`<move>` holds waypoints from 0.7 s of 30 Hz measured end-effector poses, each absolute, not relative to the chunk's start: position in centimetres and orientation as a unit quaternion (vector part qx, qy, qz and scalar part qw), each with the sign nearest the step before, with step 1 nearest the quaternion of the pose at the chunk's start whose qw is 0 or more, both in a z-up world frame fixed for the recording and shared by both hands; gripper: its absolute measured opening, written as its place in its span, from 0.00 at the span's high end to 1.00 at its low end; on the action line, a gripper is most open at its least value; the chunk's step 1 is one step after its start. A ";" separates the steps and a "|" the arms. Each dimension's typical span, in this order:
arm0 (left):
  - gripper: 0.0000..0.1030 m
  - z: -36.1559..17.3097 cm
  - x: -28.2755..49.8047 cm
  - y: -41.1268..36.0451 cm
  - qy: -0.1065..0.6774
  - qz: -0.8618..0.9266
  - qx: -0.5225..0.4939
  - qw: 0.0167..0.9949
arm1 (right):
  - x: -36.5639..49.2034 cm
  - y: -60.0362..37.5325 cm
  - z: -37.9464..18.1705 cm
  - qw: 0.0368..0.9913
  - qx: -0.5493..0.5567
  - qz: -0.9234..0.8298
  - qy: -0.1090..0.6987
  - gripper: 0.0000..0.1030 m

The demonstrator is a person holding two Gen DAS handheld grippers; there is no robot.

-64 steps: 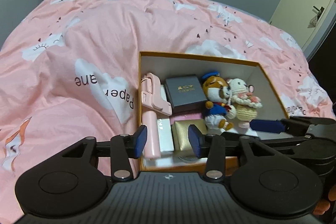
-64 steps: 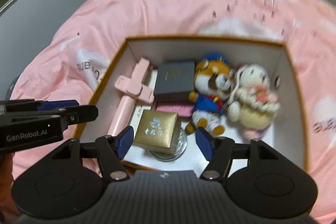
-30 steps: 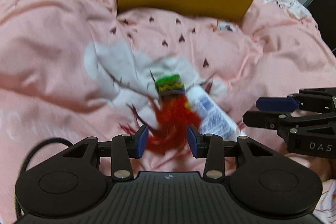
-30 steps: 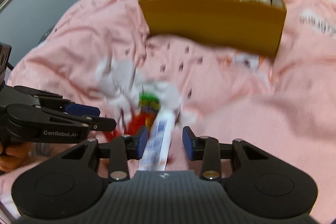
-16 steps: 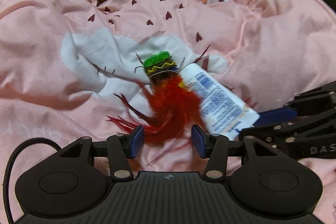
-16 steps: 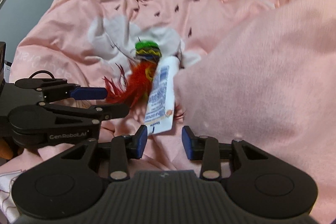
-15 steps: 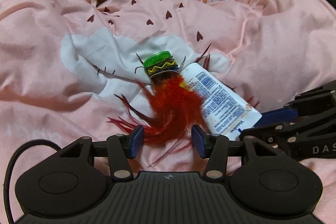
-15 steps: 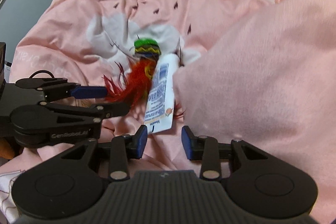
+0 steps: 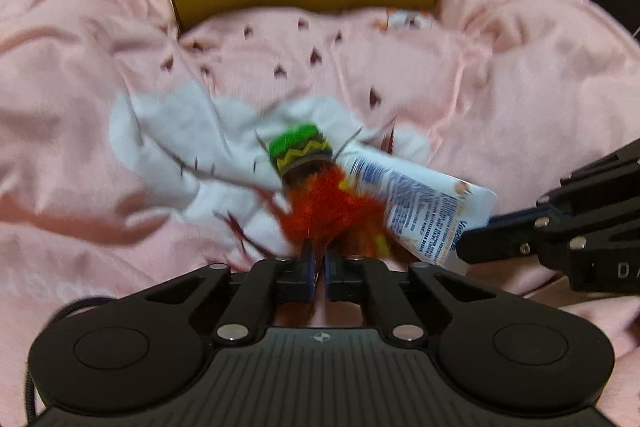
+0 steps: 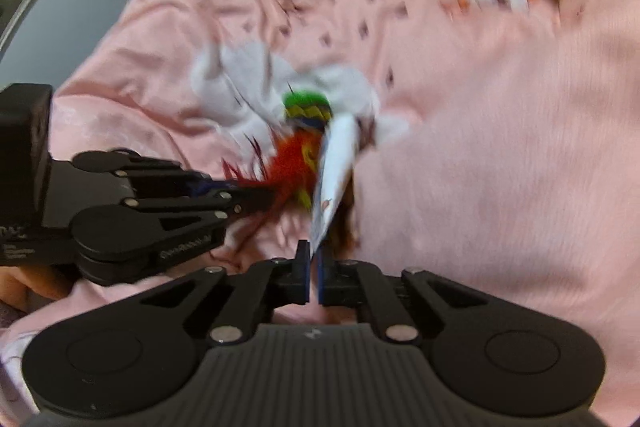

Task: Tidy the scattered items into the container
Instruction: 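Move both tools to the feather toy and lotion tube and grasp them, then lift the feather toy with the left tool while the right tool lifts the lotion tube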

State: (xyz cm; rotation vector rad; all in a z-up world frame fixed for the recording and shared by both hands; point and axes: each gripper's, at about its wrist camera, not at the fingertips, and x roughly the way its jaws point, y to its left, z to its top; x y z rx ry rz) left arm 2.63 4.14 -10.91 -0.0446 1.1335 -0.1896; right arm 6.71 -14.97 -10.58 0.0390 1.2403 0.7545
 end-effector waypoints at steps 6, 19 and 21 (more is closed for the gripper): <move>0.99 -8.7 3.3 4.9 0.473 -0.084 -0.032 0.877 | 7.3 -14.1 -8.1 0.791 0.004 0.336 0.511 0.97; 0.44 -10.2 3.6 3.2 0.522 -0.133 0.018 0.842 | 8.7 -12.4 -8.8 0.807 -0.002 0.304 0.506 0.95; 0.38 -11.0 3.9 3.2 0.538 -0.128 0.016 0.833 | 8.7 -12.4 -9.0 0.807 0.001 0.302 0.508 0.93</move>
